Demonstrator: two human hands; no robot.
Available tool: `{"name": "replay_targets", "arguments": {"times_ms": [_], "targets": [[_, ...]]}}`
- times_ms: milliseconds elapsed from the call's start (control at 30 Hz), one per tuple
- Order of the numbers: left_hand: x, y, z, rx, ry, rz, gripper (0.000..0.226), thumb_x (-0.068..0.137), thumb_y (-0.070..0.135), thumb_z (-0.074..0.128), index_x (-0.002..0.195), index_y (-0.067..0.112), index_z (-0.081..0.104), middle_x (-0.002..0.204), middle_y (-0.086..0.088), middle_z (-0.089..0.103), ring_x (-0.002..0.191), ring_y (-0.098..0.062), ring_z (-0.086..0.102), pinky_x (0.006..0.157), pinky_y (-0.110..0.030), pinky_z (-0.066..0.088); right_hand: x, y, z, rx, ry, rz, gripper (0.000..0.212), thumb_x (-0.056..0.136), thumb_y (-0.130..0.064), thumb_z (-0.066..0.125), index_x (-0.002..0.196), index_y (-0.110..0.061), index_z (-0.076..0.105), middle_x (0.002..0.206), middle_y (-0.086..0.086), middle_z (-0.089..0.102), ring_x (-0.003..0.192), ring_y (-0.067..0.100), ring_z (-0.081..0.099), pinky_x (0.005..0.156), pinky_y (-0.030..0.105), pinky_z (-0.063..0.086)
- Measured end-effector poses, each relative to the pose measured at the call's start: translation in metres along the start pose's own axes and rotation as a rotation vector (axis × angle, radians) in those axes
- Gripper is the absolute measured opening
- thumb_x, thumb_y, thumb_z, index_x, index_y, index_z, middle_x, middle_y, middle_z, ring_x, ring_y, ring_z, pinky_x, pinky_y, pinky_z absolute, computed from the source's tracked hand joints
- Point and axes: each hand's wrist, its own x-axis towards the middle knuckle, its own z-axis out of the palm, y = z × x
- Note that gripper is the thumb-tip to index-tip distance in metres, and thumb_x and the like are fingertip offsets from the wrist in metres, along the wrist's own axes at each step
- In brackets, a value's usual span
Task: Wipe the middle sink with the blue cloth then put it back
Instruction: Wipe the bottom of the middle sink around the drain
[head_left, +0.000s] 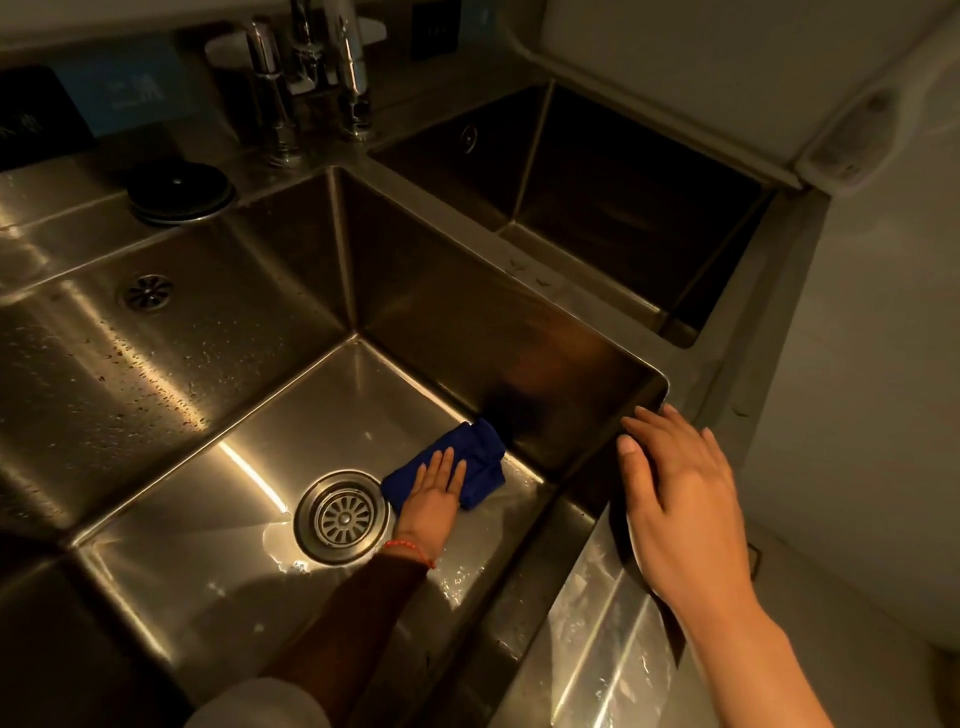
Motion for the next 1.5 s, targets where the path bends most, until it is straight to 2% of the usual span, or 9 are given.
{"name": "replay_targets", "arguments": {"times_ms": [200,567,967,1500], "targets": [[0.003,-0.002,-0.003,0.012,-0.012,0.01,0.075,0.097,0.003,0.042,0.152,0.009,-0.009,0.159,-0.015,-0.015,0.148,-0.03,-0.011,0.122,-0.04,-0.003,0.0,0.0,0.001,-0.014,0.004,-0.003,0.03,0.094,-0.025,0.043,0.118,-0.016,0.06,0.128,0.002,0.057,0.131,0.012,0.035,0.114,0.032,0.01],[0.0,0.006,-0.007,0.018,-0.015,-0.007,0.068,0.099,0.003,0.034,0.152,0.008,-0.009,0.159,-0.017,-0.014,0.148,-0.031,-0.01,0.122,-0.041,-0.002,0.0,0.0,0.001,-0.025,-0.002,0.001,0.032,0.094,-0.028,0.042,0.12,-0.017,0.059,0.129,0.001,0.056,0.132,0.012,0.034,0.112,0.029,0.009],[-0.003,0.041,-0.003,0.034,-0.016,0.066,0.069,0.098,0.0,0.034,0.152,0.007,-0.008,0.159,-0.017,-0.013,0.148,-0.032,-0.009,0.123,-0.042,0.0,0.001,0.0,0.001,-0.009,0.006,0.003,0.032,0.094,-0.029,0.042,0.118,-0.016,0.06,0.128,0.003,0.057,0.13,0.015,0.037,0.113,0.035,0.015],[0.003,0.019,-0.016,0.175,-0.068,0.48,0.058,0.103,0.007,0.029,0.154,0.017,0.005,0.162,-0.007,-0.009,0.149,-0.024,-0.009,0.122,-0.037,-0.002,0.001,-0.001,0.001,0.002,0.023,0.006,0.031,0.093,-0.028,0.045,0.117,-0.015,0.06,0.125,0.006,0.059,0.128,0.018,0.041,0.111,0.037,0.018]]}}
